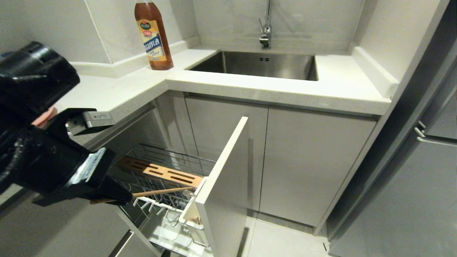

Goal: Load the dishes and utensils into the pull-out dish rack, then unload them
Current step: Take the chopsticks out of the cupboard

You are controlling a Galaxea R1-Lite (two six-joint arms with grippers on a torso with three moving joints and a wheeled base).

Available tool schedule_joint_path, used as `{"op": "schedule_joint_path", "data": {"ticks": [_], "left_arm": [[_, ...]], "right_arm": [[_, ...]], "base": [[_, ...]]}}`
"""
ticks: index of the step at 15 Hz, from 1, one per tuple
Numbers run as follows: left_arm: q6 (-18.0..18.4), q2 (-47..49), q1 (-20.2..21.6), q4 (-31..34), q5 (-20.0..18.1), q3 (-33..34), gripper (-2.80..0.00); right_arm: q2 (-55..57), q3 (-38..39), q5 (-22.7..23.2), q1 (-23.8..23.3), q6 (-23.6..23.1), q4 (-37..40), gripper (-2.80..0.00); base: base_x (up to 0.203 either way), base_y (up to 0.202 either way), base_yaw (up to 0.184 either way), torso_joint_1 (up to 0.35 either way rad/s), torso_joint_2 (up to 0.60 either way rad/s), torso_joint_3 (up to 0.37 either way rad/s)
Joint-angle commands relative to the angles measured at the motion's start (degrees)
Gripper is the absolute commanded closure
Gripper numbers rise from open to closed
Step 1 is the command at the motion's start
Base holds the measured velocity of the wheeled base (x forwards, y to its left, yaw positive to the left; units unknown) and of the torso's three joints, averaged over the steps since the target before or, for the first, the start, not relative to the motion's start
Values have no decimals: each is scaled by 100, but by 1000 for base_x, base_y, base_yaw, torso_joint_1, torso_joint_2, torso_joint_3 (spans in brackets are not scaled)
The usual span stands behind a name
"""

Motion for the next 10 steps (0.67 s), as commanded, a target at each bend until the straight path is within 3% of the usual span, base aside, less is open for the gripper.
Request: {"op": "schedule_joint_path", "data": {"ticks": [1, 6, 10], "left_arm": [[-13, -495, -54, 31, 60, -61, 0], [-2, -1397, -155, -41, 712, -285, 0], [14, -1824, -144, -607, 1408, -234, 0]], "right_arm": [[0, 18, -3, 6, 0, -4, 0], [8, 11, -3, 6, 0, -3, 0], [0, 17, -3, 6, 2, -3, 0]], "base": [[0, 0, 0, 0, 0, 0], [0, 0, 0, 0, 0, 0], [0, 0, 0, 0, 0, 0]]}}
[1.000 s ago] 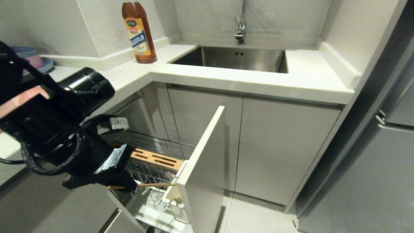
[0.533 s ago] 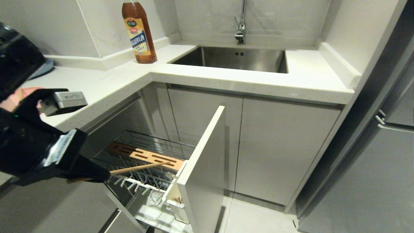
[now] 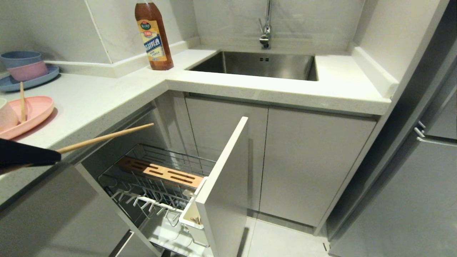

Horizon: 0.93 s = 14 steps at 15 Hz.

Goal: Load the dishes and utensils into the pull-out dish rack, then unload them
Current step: Take the chopsticks out of the cupboard

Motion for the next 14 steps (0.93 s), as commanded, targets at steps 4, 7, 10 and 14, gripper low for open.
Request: {"op": "schedule_joint_path", "data": {"ticks": [4, 7, 10, 14], "left_arm": [[-16, -381, 45, -1025, 1247, 390, 0], [-1, -368, 66, -2159, 2311, 897, 0], [9, -92, 438, -3028, 2821, 1121, 0], [26, 722, 1531, -3908, 2844, 1105, 0]], "right_arm": [[0, 11, -3, 4, 1, 0, 0], [0, 17, -3, 4, 3, 1, 0], [0, 18, -3, 4, -3, 1, 0], [0, 9, -3, 3, -6, 1, 0]], "base": [[0, 0, 0, 0, 0, 0], [0, 0, 0, 0, 0, 0], [0, 0, 0, 0, 0, 0], [0, 0, 0, 0, 0, 0]]}}
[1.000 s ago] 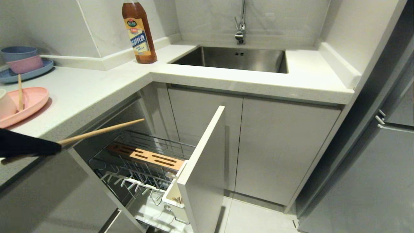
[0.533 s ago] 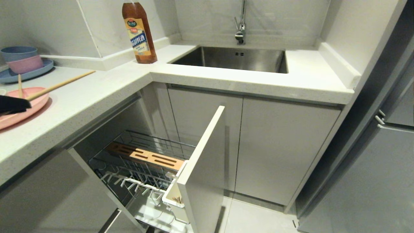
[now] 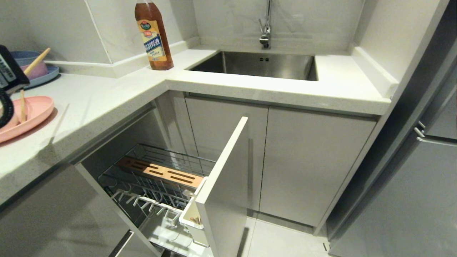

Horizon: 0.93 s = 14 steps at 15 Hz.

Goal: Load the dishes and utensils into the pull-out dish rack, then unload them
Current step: Take the chopsticks out of the cupboard

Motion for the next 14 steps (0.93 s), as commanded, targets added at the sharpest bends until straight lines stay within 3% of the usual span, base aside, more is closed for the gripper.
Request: {"op": "schedule_joint_path", "data": {"ticks": [1, 4, 7, 8, 11, 14], "left_arm": [[58, 548, 499, -321, 17, -19, 0], [420, 1002, 1457, -1266, -169, -34, 0], [676, 1391, 2301, -1601, -1358, -251, 0], [764, 1564, 2490, -1611, -1504, -342, 0], [882, 1956, 2769, -1620, -1853, -578, 0], [925, 2187, 2886, -1515, -1903, -784, 0]], "right_arm": [[8, 9, 0, 3, -3, 2, 0], [0, 15, 0, -2, -1, 2, 0], [0, 9, 0, 0, 1, 2, 0], [0, 14, 0, -5, 1, 2, 0], [0, 9, 0, 4, 4, 2, 0], [0, 17, 0, 2, 3, 2, 0]], "base": [[0, 0, 0, 0, 0, 0], [0, 0, 0, 0, 0, 0], [0, 0, 0, 0, 0, 0], [0, 0, 0, 0, 0, 0], [0, 0, 0, 0, 0, 0], [0, 0, 0, 0, 0, 0]]}}
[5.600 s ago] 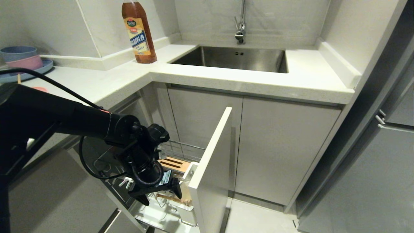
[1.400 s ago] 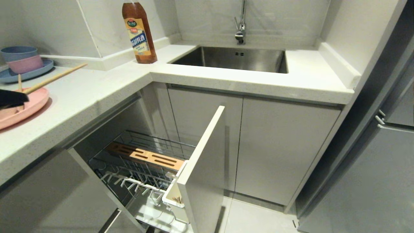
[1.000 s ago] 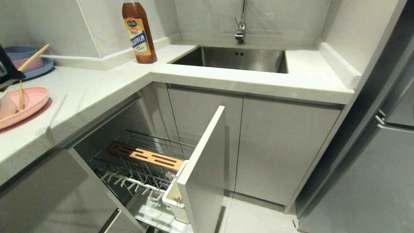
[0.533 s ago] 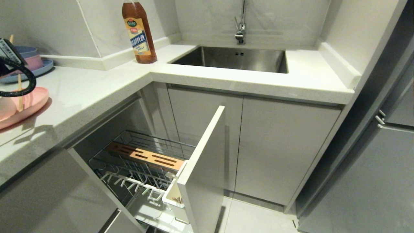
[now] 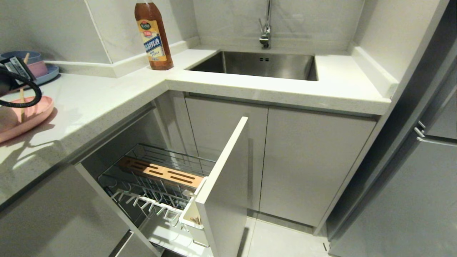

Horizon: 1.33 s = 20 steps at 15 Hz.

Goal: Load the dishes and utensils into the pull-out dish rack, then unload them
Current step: Take the chopsticks out of the cupboard

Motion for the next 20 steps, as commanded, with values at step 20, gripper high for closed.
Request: {"op": "schedule_joint_path", "data": {"ticks": [20], "left_arm": [[-49, 87, -32, 360, -107, -86, 0]], "right_arm": [[0, 17, 0, 4, 1, -1, 0]], "base": [[0, 0, 0, 0, 0, 0]]}}
